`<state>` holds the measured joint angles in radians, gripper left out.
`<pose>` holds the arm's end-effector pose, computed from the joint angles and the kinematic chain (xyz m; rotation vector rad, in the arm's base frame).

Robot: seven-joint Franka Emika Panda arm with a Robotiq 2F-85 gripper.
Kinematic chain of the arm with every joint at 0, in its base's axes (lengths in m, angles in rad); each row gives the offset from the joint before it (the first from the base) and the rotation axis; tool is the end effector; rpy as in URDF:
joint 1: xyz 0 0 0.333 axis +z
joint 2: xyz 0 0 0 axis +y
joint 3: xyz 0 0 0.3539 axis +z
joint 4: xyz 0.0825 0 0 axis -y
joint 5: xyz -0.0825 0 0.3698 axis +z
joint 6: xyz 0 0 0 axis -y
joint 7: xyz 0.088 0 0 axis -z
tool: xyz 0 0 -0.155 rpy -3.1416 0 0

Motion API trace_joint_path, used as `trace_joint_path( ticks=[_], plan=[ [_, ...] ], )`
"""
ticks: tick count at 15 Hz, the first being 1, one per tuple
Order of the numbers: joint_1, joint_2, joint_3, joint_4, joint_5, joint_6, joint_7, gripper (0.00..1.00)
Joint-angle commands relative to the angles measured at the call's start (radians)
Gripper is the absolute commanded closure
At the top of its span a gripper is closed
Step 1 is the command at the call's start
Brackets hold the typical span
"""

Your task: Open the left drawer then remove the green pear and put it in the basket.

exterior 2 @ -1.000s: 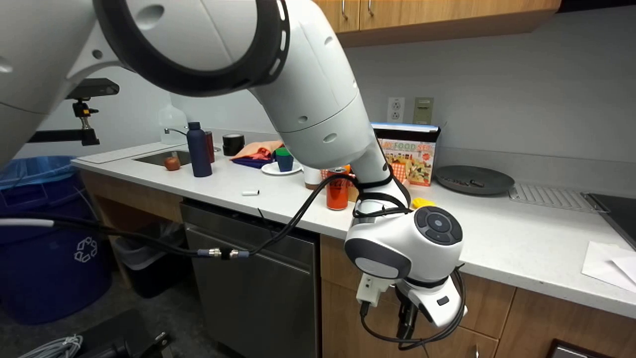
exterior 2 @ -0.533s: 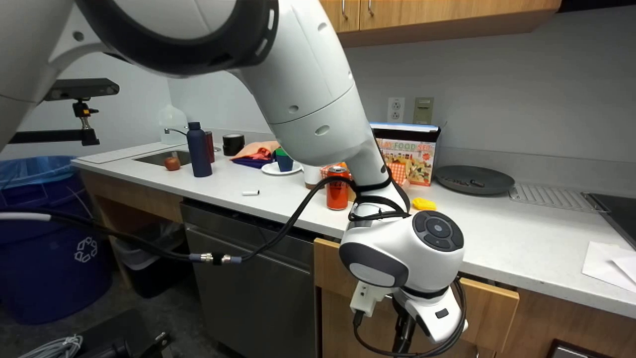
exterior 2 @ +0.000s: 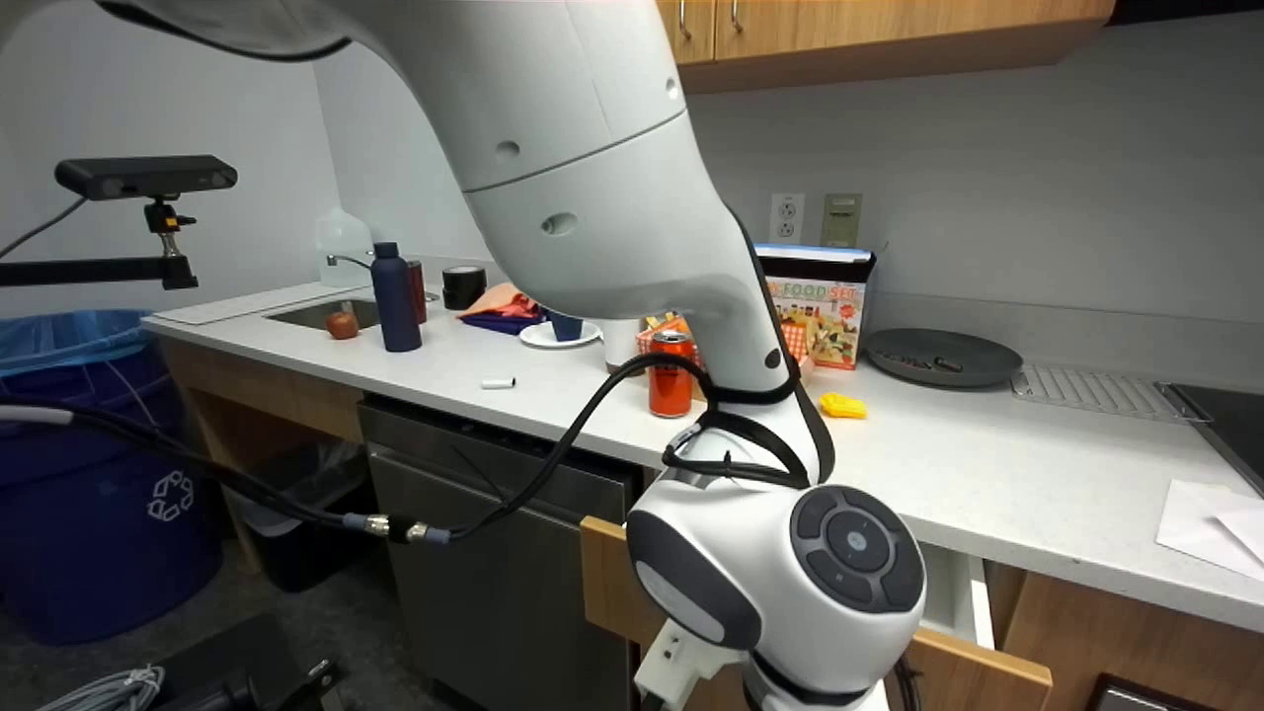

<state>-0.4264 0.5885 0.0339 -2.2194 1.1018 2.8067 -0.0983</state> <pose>0.4841 -0.2300 0.0980 -2.1726 1.7447 -0.1113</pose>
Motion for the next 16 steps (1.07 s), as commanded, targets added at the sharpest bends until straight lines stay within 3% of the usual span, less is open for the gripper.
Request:
trace_joint_path(
  ticks=[1, 3, 7, 12, 16],
  plan=[
    [-0.129, -0.161, 0.047, -0.179, 0.192, -0.022, -0.168, 0.00],
    [-0.192, -0.244, 0.073, -0.233, 0.338, 0.005, -0.348, 0.00],
    [-0.213, -0.397, 0.044, -0.304, 0.506, 0.018, -0.617, 0.00],
    [-0.195, -0.559, 0.044, -0.418, 0.420, 0.010, -0.625, 0.00],
    [-0.131, -0.607, 0.103, -0.398, 0.270, 0.107, -0.531, 0.00]
  ],
)
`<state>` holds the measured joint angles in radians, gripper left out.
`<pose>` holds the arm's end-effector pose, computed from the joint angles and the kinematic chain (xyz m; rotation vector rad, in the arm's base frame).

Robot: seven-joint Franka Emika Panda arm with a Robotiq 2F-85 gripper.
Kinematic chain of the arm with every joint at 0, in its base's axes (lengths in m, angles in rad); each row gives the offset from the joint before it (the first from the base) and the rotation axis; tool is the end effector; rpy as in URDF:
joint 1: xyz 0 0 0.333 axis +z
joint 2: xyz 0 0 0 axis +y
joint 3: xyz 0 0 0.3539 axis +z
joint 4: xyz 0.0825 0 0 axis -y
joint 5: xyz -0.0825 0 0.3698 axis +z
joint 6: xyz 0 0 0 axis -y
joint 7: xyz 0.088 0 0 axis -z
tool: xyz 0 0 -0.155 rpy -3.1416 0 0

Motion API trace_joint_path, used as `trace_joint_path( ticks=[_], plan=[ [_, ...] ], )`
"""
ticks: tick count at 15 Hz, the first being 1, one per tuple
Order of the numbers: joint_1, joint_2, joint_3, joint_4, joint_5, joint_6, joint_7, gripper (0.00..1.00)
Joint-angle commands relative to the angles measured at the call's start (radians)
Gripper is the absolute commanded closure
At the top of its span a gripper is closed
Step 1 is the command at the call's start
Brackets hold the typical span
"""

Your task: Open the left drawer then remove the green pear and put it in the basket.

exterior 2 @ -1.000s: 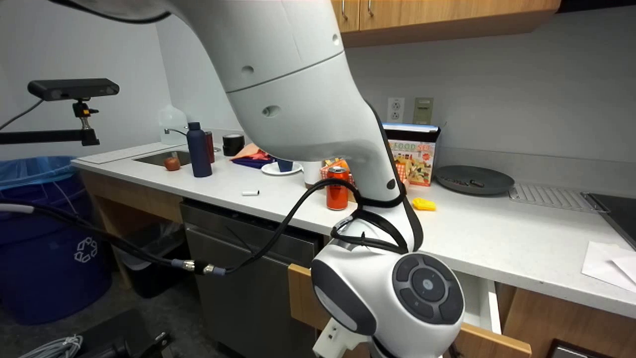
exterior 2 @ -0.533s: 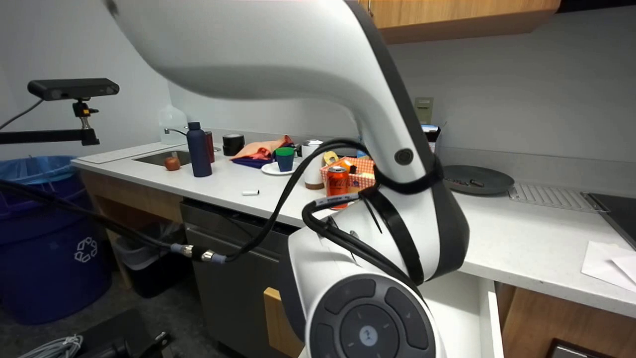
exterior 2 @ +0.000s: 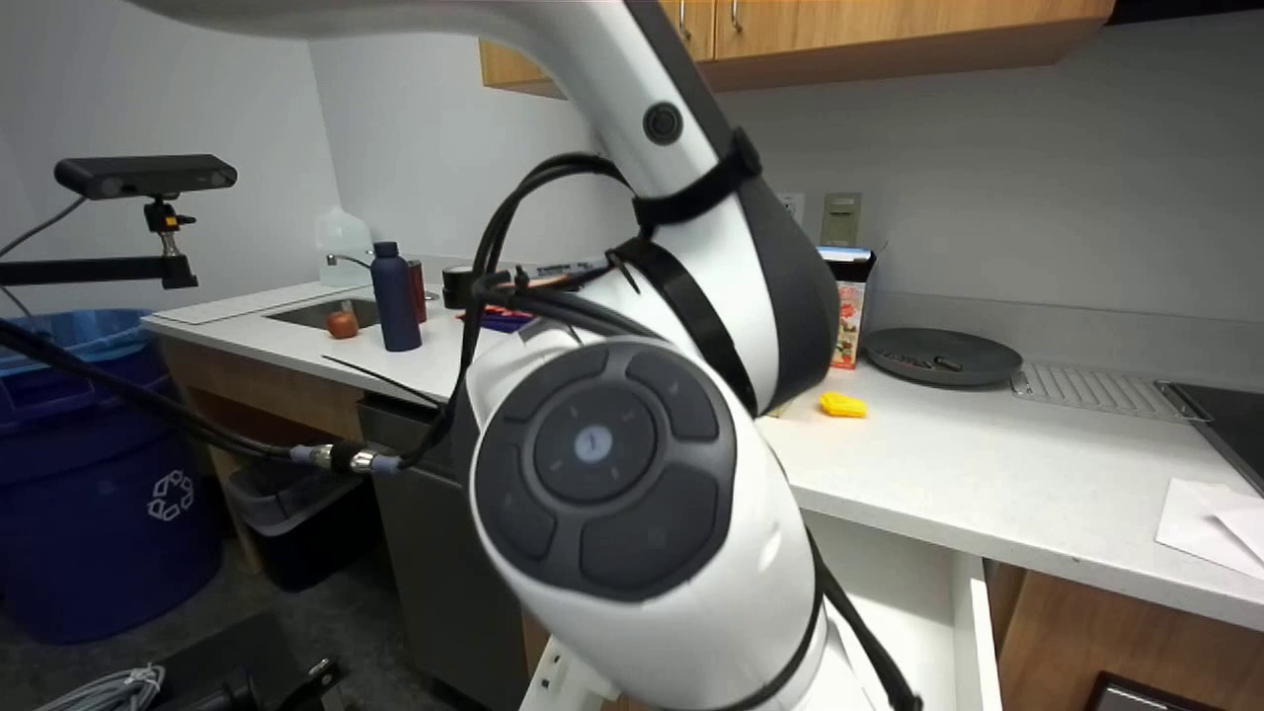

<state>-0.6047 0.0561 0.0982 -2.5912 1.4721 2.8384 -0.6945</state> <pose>0.3634 -0.2441 0.2436 -2.2402 1.5476 -0.5814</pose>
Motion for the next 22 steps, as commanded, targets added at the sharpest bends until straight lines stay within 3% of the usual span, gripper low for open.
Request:
trace_joint_path(
  ticks=[1, 4, 5, 8, 9, 12, 13, 17, 18, 22],
  plan=[
    [0.063, -0.087, 0.056, -0.026, -0.161, 0.105, 0.101, 0.00],
    [0.092, -0.121, 0.092, -0.043, -0.400, 0.175, 0.256, 0.00],
    [0.228, -0.131, -0.031, -0.050, -0.491, 0.198, 0.313, 0.00],
    [0.295, -0.170, -0.096, -0.067, -0.742, 0.188, 0.443, 0.00],
    [0.215, -0.192, -0.022, -0.072, -0.824, 0.157, 0.488, 0.00],
    [0.196, -0.264, -0.013, -0.061, -1.031, 0.073, 0.590, 0.00],
    [0.302, -0.285, -0.118, -0.050, -1.097, 0.042, 0.623, 0.00],
    [0.385, -0.312, -0.175, 0.035, -1.163, -0.094, 0.650, 0.00],
    [0.390, -0.288, -0.191, 0.005, -1.167, -0.032, 0.647, 0.00],
    [0.412, -0.283, -0.215, 0.013, -1.163, -0.042, 0.645, 0.00]
  ],
)
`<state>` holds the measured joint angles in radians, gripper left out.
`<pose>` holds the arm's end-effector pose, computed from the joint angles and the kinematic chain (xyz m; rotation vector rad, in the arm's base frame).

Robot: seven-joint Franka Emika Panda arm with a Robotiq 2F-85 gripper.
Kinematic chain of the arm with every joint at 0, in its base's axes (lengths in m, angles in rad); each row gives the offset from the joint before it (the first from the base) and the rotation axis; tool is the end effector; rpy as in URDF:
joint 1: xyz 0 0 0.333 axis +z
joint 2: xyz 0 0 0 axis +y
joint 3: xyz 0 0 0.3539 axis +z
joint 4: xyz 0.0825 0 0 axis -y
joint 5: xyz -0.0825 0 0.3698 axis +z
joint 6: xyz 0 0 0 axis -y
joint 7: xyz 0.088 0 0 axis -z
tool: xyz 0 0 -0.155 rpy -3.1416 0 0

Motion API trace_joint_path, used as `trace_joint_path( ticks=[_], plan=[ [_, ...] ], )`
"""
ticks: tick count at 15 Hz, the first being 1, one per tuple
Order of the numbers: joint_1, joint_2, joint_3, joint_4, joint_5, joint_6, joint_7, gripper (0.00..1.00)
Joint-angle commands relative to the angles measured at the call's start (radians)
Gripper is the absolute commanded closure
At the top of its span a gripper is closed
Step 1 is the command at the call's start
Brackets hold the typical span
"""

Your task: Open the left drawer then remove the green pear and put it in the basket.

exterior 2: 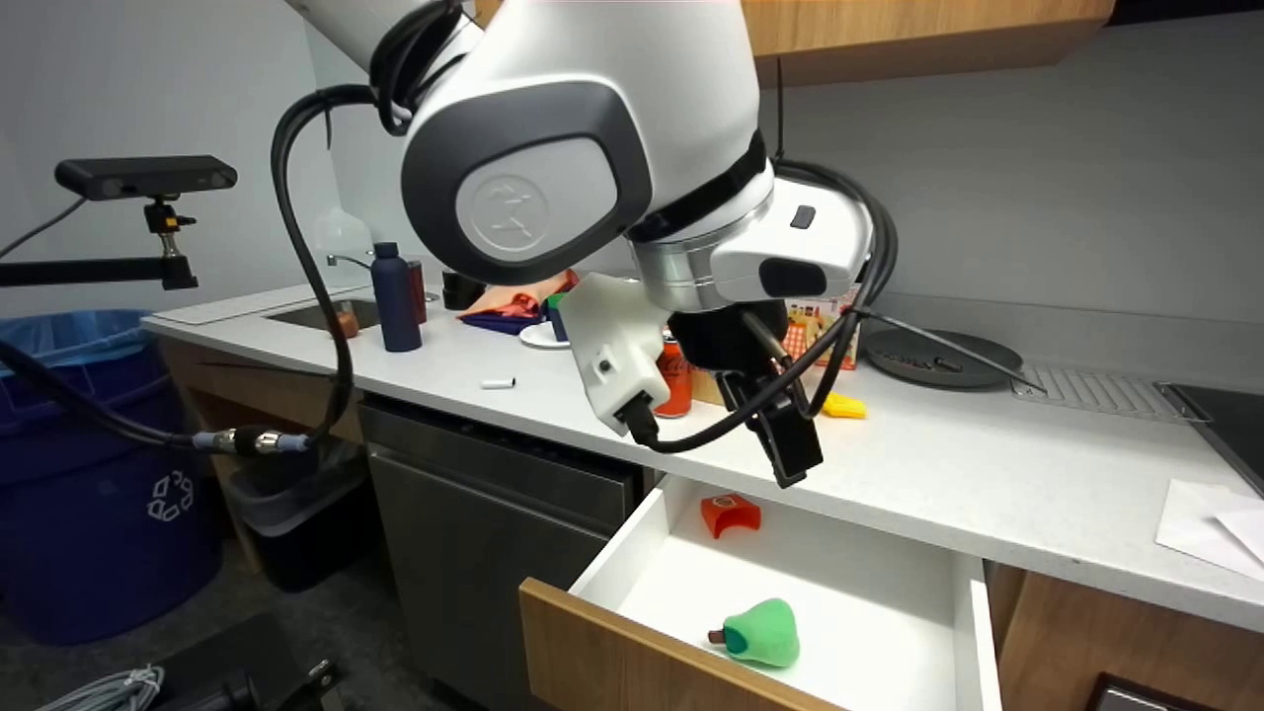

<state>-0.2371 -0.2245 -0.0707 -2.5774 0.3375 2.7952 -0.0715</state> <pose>0.4419 -0.1510 0.3902 -2.8458 0.7733 -0.6961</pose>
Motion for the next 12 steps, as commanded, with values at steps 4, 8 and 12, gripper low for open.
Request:
trace_joint_path(
  ticks=[4, 8, 12],
  plan=[
    [0.044, 0.001, -0.048, -0.002, -0.028, 0.002, 0.022, 0.00],
    [0.071, 0.058, -0.049, 0.023, -0.050, -0.011, 0.003, 0.00],
    [0.125, 0.143, -0.049, 0.050, -0.040, -0.039, -0.054, 0.00]
  ],
)
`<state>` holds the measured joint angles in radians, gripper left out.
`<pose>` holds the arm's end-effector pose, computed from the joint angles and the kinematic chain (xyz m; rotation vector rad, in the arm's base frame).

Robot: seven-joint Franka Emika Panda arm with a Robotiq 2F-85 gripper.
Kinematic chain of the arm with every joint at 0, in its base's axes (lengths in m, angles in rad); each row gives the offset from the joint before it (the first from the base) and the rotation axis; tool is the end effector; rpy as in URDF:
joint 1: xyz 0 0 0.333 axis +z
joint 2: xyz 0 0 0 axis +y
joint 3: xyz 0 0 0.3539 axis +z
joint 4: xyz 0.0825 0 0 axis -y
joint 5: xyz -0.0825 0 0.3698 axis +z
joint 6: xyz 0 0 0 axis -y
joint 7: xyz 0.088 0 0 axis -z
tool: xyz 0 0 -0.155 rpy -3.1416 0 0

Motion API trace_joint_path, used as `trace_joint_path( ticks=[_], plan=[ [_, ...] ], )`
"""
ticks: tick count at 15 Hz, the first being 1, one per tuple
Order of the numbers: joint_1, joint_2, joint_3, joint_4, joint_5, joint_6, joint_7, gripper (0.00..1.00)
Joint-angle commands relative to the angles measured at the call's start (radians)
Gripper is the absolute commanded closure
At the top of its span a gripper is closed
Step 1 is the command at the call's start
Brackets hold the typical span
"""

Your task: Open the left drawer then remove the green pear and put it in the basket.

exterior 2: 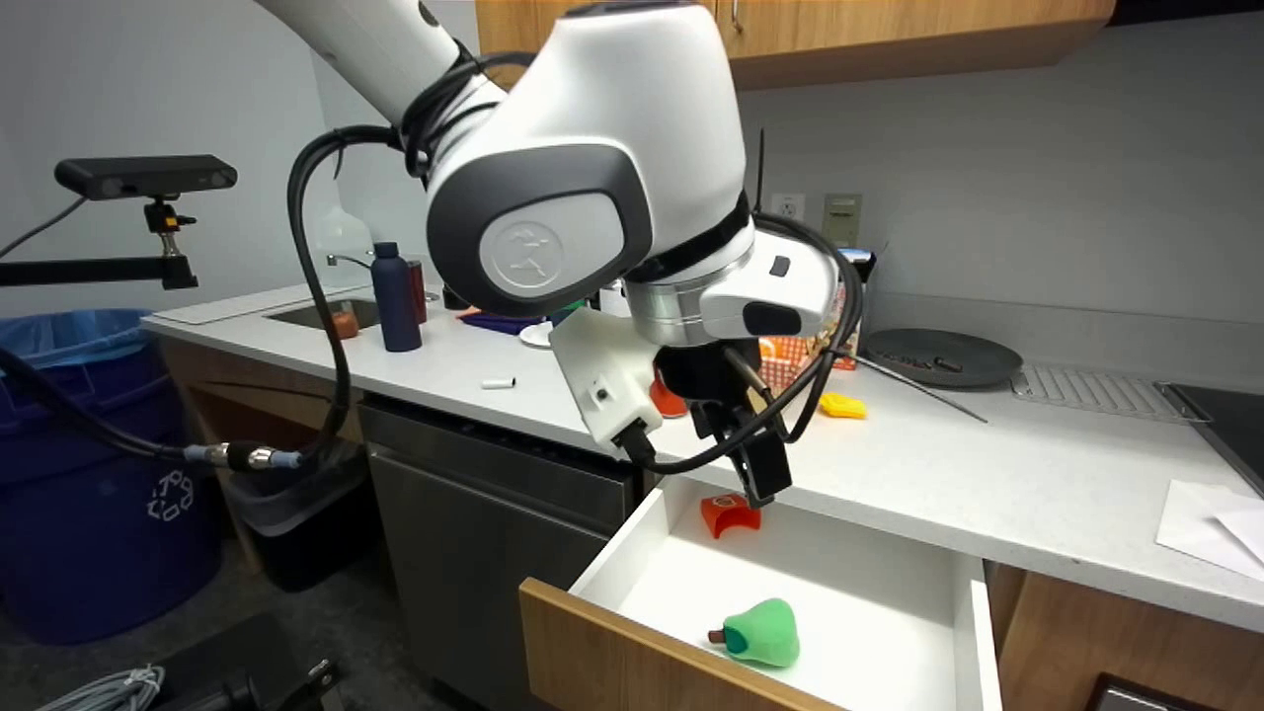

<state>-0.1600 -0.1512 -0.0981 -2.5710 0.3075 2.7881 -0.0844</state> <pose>0.4536 -0.1286 0.3579 -2.9043 0.6565 -0.5820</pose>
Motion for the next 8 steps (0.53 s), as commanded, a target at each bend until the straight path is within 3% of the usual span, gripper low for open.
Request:
trace_joint_path(
  ticks=[1, 8],
  plan=[
    [0.048, 0.100, -0.014, 0.050, -0.033, -0.019, -0.034, 0.00],
    [0.041, 0.267, -0.001, 0.134, -0.116, 0.023, -0.053, 0.00]
  ],
)
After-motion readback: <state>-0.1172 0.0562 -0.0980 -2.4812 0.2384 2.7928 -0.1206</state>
